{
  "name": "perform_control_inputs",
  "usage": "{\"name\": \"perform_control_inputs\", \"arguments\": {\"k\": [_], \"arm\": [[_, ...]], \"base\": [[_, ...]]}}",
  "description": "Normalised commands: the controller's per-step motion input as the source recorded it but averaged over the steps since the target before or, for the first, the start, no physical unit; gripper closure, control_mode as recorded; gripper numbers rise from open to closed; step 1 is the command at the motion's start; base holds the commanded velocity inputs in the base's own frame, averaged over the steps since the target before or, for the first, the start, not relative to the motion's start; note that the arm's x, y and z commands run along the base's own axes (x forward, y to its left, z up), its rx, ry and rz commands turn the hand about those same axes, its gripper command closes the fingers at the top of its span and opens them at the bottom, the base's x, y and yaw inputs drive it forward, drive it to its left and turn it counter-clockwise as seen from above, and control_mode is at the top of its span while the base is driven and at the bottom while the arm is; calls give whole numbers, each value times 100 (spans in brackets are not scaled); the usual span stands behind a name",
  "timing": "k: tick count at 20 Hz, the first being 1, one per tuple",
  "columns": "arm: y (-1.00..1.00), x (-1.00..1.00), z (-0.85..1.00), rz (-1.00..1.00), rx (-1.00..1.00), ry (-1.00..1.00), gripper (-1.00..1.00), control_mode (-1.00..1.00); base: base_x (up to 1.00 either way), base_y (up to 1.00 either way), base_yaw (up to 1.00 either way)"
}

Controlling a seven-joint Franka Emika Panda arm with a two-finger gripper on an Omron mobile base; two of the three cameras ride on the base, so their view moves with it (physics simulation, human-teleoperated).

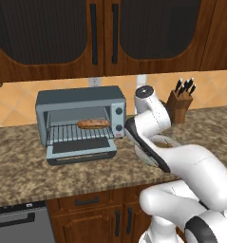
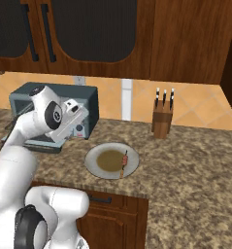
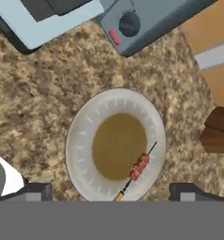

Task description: Pick up the kebab skewer and baguette bread, and place them inside the toaster oven. Close the toaster oven door and start by setting the timer.

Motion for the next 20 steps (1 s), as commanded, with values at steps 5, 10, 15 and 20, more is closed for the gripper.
{"name": "perform_control_inputs", "arguments": {"k": [5, 10, 15, 20], "arm": [[-100, -8, 7, -66, 15, 20, -100, -100], [-83, -3, -7, -31, 19, 6, -100, -100], [-22, 1, -37, -5, 2, -7, -100, -100], [-5, 6, -40, -1, 1, -14, -100, -100]], "base": [[0, 0, 0], [0, 0, 0], [0, 0, 0], [0, 0, 0]]}}
